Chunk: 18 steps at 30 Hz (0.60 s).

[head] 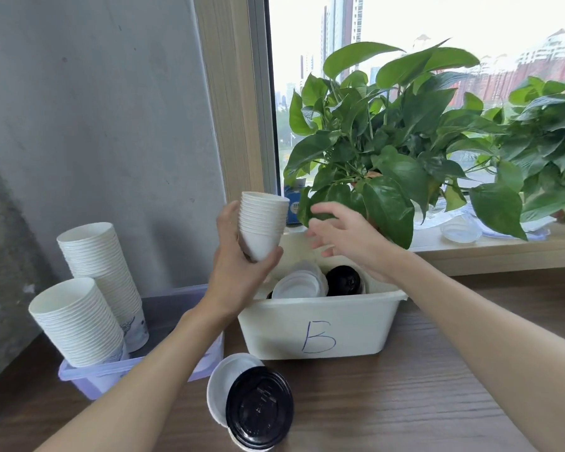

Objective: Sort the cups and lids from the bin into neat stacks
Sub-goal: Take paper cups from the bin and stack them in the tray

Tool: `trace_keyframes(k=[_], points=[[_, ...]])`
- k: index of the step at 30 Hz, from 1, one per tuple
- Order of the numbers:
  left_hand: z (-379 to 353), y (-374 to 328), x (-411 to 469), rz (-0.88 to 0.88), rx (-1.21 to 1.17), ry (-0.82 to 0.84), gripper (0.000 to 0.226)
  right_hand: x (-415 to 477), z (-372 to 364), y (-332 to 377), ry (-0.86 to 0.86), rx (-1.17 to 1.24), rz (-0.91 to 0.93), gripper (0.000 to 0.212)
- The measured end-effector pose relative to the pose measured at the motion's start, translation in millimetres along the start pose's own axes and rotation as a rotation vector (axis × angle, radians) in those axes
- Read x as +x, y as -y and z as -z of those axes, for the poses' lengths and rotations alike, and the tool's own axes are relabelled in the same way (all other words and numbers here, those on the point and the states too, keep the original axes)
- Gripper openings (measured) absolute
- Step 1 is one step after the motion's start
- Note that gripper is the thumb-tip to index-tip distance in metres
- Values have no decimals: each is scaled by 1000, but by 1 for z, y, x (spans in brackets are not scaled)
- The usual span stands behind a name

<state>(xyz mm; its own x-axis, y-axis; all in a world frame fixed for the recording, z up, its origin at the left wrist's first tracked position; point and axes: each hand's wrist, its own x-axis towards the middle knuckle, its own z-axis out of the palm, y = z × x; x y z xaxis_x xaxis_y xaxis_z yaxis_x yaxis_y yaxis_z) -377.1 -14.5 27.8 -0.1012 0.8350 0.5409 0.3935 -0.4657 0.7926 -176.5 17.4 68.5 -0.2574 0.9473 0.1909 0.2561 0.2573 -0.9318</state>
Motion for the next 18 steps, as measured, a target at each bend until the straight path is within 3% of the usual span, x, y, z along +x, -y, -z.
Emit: trace_keyframes(k=[3, 6, 8, 13, 18], points=[[11, -11, 4, 42, -99, -29, 72, -1, -17, 23, 85, 14, 109, 68], [29, -21, 6, -4, -112, -12, 70, -1, -40, 45, 113, 41, 202, 82], [45, -27, 2, -15, -110, -1, 71, -3, -57, 59, 113, 61, 262, 78], [86, -35, -8, -15, -102, -45, 71, -7, -108, 83, 36, 136, 359, 44], [128, -31, -21, -11, -100, -53, 64, -1, -144, 92, 92, 65, 360, 53]])
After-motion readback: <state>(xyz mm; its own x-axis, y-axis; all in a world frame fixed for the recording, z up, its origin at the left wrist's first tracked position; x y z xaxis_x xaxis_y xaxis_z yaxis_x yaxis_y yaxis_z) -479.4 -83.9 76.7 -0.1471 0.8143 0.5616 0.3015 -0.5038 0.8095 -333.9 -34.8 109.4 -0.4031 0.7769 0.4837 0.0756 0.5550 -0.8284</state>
